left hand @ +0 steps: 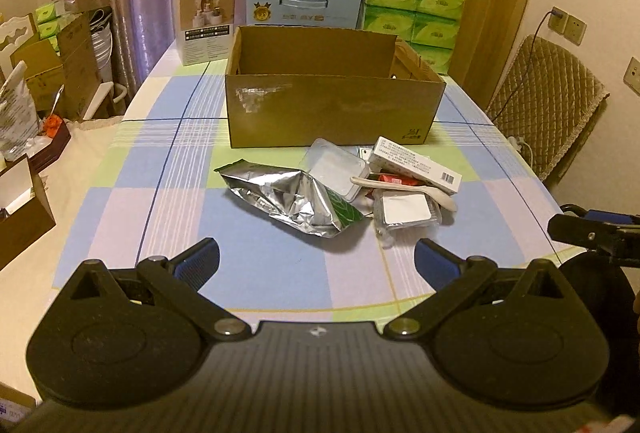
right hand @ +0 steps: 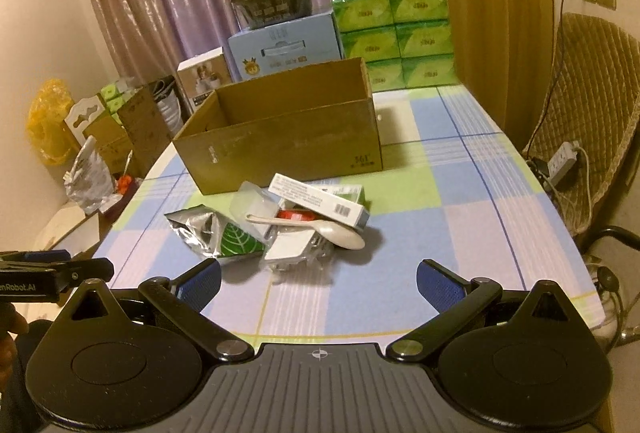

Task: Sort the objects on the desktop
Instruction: 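Withdraw both tools from the box back toward the remaining pile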

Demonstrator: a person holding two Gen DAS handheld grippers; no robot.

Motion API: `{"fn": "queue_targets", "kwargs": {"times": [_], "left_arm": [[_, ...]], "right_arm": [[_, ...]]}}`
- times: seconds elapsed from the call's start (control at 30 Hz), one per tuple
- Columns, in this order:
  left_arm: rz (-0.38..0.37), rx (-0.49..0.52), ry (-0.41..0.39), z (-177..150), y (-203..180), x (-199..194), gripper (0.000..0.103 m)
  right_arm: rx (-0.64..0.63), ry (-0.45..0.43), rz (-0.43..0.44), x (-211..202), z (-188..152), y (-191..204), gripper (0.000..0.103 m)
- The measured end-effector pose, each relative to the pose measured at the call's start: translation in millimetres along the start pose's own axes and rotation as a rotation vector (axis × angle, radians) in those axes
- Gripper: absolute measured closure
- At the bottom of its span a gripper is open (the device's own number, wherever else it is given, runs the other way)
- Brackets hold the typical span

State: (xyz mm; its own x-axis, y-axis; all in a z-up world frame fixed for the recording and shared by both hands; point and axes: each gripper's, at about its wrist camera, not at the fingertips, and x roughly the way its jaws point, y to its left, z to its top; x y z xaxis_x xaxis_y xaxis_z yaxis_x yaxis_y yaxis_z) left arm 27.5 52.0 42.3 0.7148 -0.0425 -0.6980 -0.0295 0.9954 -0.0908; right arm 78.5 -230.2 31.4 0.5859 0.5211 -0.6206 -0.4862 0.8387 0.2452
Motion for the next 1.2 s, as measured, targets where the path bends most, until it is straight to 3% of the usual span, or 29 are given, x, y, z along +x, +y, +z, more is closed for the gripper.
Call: {"fn": "queue_targets", "kwargs": {"times": [0.53, 1.2], "left_arm": [[-0.002, -0.009, 0.036, -5.2, 0.2, 12.3, 0.001], [0.015, -0.044, 0.079, 6.4, 5.6, 37.9, 0.001]], "right_arm": [[-0.001, 0.019, -0.005, 9.4, -0.2, -3.2, 0.002], [-0.094, 0.055, -0.015, 35.5, 15.8, -4.3, 0.002]]}}
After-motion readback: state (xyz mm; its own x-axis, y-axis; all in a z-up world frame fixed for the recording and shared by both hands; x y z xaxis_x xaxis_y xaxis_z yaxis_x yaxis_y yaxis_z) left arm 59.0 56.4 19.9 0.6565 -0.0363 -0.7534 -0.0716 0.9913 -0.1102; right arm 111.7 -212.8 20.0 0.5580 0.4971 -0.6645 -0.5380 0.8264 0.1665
